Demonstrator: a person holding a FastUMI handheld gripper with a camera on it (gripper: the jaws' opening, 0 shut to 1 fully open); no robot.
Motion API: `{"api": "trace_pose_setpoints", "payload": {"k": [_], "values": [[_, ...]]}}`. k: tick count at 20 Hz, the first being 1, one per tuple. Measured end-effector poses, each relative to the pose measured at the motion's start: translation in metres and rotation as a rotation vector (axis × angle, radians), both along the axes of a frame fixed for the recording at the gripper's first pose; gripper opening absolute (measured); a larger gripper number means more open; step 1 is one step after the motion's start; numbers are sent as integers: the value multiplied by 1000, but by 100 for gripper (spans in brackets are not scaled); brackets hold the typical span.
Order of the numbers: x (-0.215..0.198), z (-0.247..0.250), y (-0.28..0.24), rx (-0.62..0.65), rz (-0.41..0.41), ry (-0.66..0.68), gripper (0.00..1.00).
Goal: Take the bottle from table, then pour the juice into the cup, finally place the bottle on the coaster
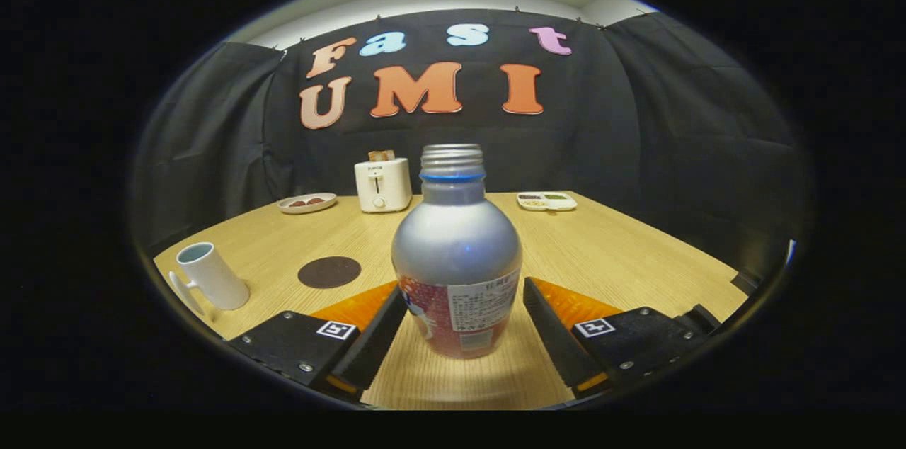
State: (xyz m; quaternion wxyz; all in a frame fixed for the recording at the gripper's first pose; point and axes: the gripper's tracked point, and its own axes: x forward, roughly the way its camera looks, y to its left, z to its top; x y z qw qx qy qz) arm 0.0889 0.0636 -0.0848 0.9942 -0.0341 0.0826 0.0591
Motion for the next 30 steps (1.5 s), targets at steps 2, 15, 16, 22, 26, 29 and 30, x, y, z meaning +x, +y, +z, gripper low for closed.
{"api": "trace_pose_setpoints", "payload": {"k": [2,15,16,22,26,29,30], "values": [[2,-3,-1,2,0,7,92],[-5,2,28,-57,20,20,76],[-7,7,32,-68,22,11,76],[-22,27,57,-203,17,-45,76],[-34,38,80,-265,35,-71,76],[-41,45,95,-338,43,-92,76],[-43,47,101,-363,46,-97,76]]}}
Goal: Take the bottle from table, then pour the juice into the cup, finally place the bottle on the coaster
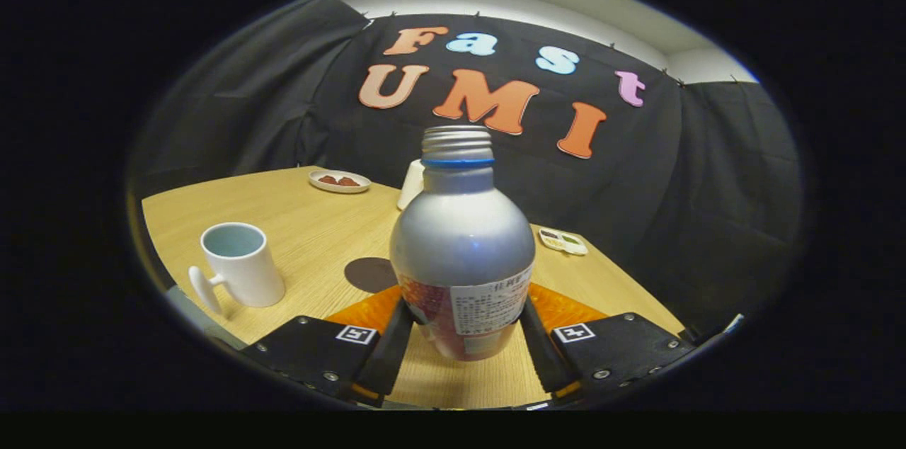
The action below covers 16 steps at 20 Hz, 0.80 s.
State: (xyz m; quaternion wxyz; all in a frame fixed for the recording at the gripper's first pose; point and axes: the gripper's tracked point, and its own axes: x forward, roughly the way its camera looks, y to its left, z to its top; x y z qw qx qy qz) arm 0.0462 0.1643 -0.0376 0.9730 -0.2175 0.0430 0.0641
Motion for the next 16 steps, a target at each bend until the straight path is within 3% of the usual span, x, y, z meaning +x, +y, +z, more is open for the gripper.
{"api": "trace_pose_setpoints", "payload": {"k": [16], "values": [[-2,-1,77,-527,72,-89,76]]}}
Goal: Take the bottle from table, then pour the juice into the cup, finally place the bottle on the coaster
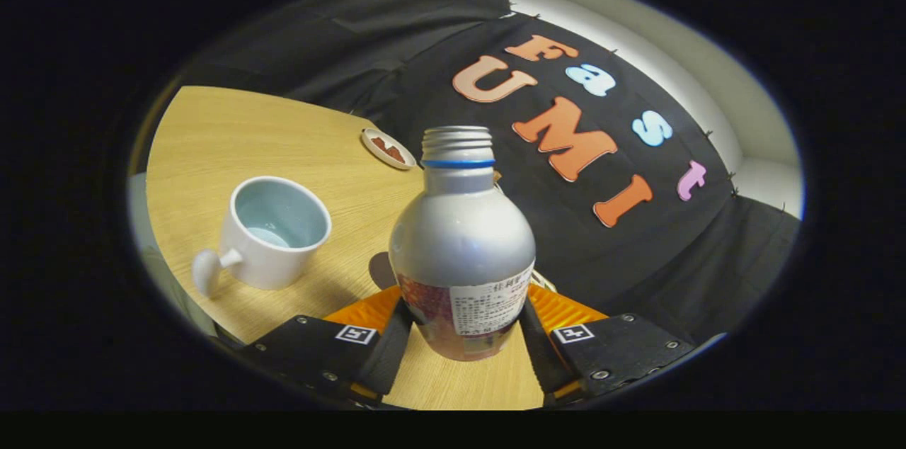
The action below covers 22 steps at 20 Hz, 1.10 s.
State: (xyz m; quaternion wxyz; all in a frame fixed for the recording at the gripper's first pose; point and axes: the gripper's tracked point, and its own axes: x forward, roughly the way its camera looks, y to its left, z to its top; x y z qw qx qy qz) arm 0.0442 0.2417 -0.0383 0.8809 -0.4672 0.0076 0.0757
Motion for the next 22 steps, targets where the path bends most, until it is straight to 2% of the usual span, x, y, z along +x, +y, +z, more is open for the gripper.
{"api": "trace_pose_setpoints", "payload": {"k": [14,22], "values": [[-1,22,9,-411,2,-145,75],[3,23,8,-563,-8,-179,75]]}}
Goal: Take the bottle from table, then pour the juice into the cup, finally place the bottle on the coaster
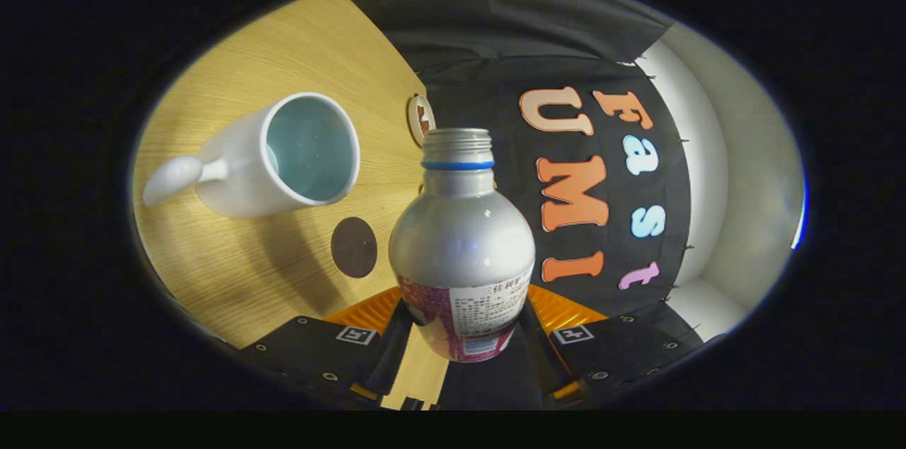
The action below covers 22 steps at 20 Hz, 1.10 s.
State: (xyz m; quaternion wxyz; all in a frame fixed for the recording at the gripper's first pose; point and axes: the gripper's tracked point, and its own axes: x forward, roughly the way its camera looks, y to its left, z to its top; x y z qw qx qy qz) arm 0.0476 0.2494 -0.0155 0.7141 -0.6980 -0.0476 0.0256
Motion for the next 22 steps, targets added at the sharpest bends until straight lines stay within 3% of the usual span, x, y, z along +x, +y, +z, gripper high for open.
{"api": "trace_pose_setpoints", "payload": {"k": [7,22], "values": [[2,5,3,-127,6,-32,75],[-3,6,1,-222,-1,-46,75]]}}
